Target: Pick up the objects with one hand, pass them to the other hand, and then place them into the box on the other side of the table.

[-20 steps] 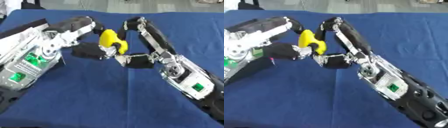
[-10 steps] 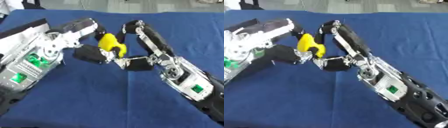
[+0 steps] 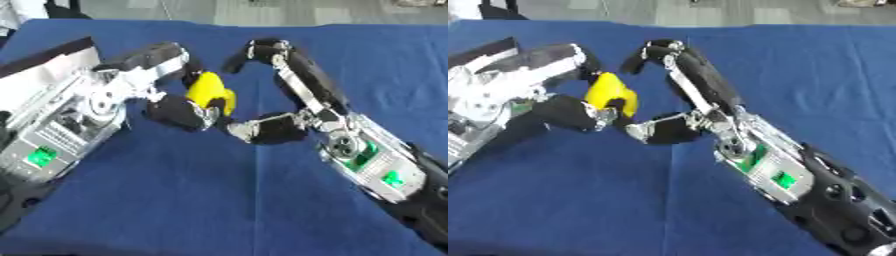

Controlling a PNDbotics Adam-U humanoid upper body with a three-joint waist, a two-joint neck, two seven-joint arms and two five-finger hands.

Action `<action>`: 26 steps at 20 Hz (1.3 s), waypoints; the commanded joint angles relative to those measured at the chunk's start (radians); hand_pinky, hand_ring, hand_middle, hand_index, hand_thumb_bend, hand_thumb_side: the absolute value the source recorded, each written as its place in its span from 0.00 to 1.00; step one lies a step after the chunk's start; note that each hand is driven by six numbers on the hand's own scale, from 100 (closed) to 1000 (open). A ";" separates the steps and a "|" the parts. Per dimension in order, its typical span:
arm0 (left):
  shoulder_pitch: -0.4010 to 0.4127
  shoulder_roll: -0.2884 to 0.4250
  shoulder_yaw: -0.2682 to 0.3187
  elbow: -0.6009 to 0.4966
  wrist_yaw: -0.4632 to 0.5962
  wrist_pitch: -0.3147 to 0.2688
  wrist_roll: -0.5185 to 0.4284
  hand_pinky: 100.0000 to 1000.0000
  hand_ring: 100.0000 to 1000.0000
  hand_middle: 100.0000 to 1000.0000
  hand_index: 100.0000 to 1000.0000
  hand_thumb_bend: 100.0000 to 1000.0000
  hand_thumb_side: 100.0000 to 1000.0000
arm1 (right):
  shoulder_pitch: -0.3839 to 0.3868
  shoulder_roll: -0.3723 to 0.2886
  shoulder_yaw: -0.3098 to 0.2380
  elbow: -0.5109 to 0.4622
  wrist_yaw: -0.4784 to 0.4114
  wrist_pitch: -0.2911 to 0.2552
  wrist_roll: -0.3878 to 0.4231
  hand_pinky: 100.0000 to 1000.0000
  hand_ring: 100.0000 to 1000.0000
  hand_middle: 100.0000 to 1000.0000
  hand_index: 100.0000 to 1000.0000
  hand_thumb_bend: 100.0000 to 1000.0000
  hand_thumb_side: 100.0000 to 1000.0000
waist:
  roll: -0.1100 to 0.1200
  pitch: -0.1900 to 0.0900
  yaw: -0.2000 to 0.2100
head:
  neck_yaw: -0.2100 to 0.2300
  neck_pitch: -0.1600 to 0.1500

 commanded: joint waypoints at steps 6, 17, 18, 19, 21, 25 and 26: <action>-0.006 0.035 0.024 0.001 -0.046 0.155 -0.155 0.83 0.66 0.49 0.31 0.00 0.15 | -0.006 -0.019 -0.009 -0.020 0.083 0.010 0.028 0.82 0.82 0.66 0.76 0.74 0.15 | 0.006 -0.005 0.000 | 0.005 0.005; 0.053 0.159 0.150 -0.056 -0.044 0.148 -0.084 0.83 0.65 0.49 0.31 0.00 0.15 | 0.003 -0.026 -0.014 -0.021 0.083 0.035 0.034 0.82 0.83 0.67 0.77 0.71 0.16 | 0.007 -0.008 0.003 | 0.018 0.005; 0.060 0.172 0.162 -0.061 -0.040 0.151 -0.075 0.83 0.65 0.49 0.31 0.00 0.15 | 0.004 -0.027 -0.015 -0.021 0.081 0.036 0.034 0.82 0.83 0.67 0.77 0.70 0.15 | 0.007 -0.008 0.004 | 0.020 0.005; 0.071 0.192 0.181 -0.067 -0.037 0.154 -0.061 0.83 0.65 0.49 0.31 0.00 0.15 | 0.005 -0.028 -0.017 -0.021 0.079 0.038 0.032 0.82 0.83 0.67 0.77 0.69 0.15 | 0.007 -0.008 0.004 | 0.023 0.005; 0.096 0.232 0.225 -0.078 -0.023 0.161 -0.032 0.84 0.65 0.49 0.31 0.00 0.20 | 0.006 -0.031 -0.021 -0.021 0.069 0.039 0.025 0.82 0.82 0.67 0.77 0.66 0.16 | 0.007 -0.008 0.004 | 0.032 0.005; 0.140 0.300 0.287 -0.079 0.008 0.174 0.024 0.84 0.66 0.50 0.31 0.00 0.16 | 0.009 -0.039 -0.031 -0.021 0.046 0.041 0.019 0.83 0.83 0.68 0.77 0.62 0.14 | 0.005 -0.009 0.001 | 0.047 0.005; 0.150 0.312 0.300 -0.075 0.016 0.176 0.038 0.84 0.66 0.50 0.31 0.00 0.16 | 0.010 -0.040 -0.033 -0.021 0.040 0.042 0.019 0.83 0.83 0.68 0.77 0.61 0.13 | 0.005 -0.009 0.001 | 0.051 0.005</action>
